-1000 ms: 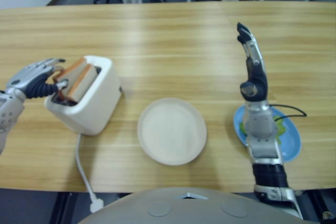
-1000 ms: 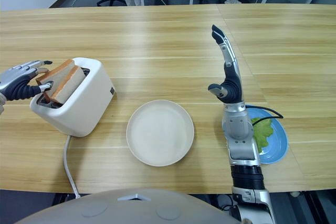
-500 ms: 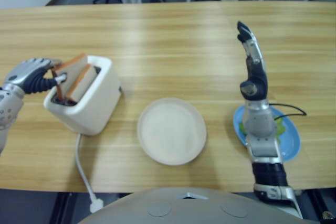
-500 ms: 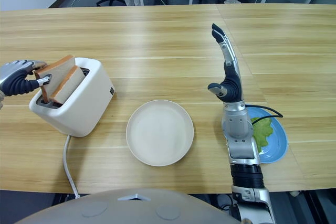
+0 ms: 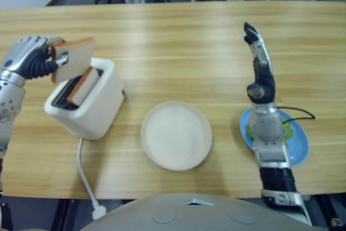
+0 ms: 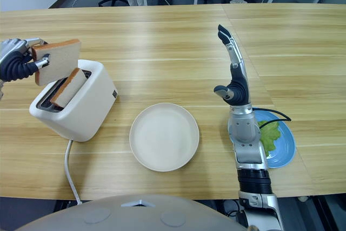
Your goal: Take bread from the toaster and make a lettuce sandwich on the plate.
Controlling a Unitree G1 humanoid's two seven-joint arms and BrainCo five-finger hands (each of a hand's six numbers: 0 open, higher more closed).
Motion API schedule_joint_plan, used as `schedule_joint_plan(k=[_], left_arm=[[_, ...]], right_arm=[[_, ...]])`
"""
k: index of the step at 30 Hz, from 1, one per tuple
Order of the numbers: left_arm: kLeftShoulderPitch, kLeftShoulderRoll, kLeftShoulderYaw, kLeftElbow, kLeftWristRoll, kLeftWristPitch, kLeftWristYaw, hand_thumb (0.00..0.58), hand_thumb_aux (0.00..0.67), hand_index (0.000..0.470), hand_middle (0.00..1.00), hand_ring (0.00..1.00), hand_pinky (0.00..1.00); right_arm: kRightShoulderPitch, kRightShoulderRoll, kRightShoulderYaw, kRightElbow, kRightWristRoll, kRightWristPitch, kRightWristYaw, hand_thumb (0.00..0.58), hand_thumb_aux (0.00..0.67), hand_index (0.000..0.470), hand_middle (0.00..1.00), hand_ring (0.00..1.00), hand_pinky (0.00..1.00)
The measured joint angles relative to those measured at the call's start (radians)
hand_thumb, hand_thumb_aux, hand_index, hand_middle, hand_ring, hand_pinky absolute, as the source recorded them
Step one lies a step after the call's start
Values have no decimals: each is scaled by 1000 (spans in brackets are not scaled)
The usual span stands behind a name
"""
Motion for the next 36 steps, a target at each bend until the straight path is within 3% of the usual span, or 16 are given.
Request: schedule_joint_plan(k=[9, 17, 27, 36], left_arm=[[-65, -5, 20, -11, -12, -64, 68, 580, 670, 460, 1000, 1000, 1000], [-139, -56, -4, -159, -28, -101, 80, 580, 670, 460, 1000, 1000, 1000], [-146, -202, -230, -230, 40, -166, 57, 580, 670, 460, 1000, 1000, 1000], [-141, -348, -483, -60, 293, -340, 192, 580, 670, 460, 1000, 1000, 1000]], right_arm=[[-7, 0, 0, 13, 0, -1, -3, 0, 0, 0, 0, 0, 0], [-26, -3, -1, 33, 0, -13, -10, 0, 0, 0, 0, 0, 0], [-61, -23, -46, 87, 4, -20, -34, 0, 0, 0, 0, 0, 0], [-68, -29, -70, 105, 26, -40, -38, 0, 0, 0, 0, 0, 0]])
